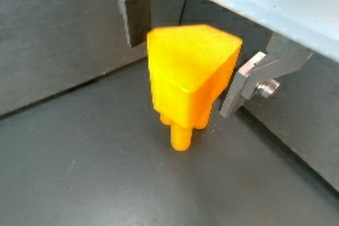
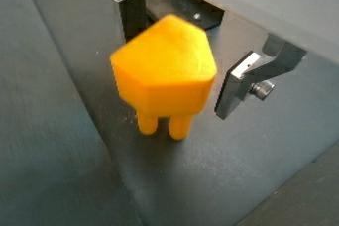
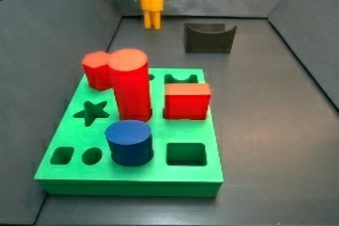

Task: Pick up the 3 prong object. Move up. Move to above the board. Insert the 3 prong object.
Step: Pick up the 3 prong object.

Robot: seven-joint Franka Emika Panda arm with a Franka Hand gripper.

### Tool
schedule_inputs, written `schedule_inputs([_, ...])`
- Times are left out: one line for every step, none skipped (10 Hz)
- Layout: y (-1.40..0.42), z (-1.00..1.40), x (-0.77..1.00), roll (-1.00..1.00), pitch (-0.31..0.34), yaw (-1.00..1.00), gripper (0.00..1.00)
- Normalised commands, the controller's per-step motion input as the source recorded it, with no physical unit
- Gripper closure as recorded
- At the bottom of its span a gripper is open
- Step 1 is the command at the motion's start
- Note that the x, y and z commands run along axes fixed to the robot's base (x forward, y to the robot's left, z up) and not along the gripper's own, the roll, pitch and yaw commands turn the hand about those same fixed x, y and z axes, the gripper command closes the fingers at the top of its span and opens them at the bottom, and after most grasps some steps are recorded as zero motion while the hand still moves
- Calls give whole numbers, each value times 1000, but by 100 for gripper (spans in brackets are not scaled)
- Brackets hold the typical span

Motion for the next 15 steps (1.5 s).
schedule_inputs([37,-317,0,31,-29,311,0])
schedule_inputs([69,-251,0,0,-34,266,0])
schedule_inputs([0,-37,-114,0,-83,0,0])
schedule_inputs([0,0,0,0,0,0,0])
schedule_inputs([0,0,0,0,0,0,100])
schedule_inputs([0,0,0,0,0,0,100])
schedule_inputs([0,0,0,0,0,0,100])
schedule_inputs([0,0,0,0,0,0,100])
schedule_inputs([0,0,0,0,0,0,100])
schedule_inputs([0,0,0,0,0,0,100])
schedule_inputs([0,0,0,0,0,0,100])
schedule_inputs([0,0,0,0,0,0,100])
schedule_inputs([0,0,0,0,0,0,100])
schedule_inputs([0,0,0,0,0,0,100])
schedule_inputs([0,0,0,0,0,0,100])
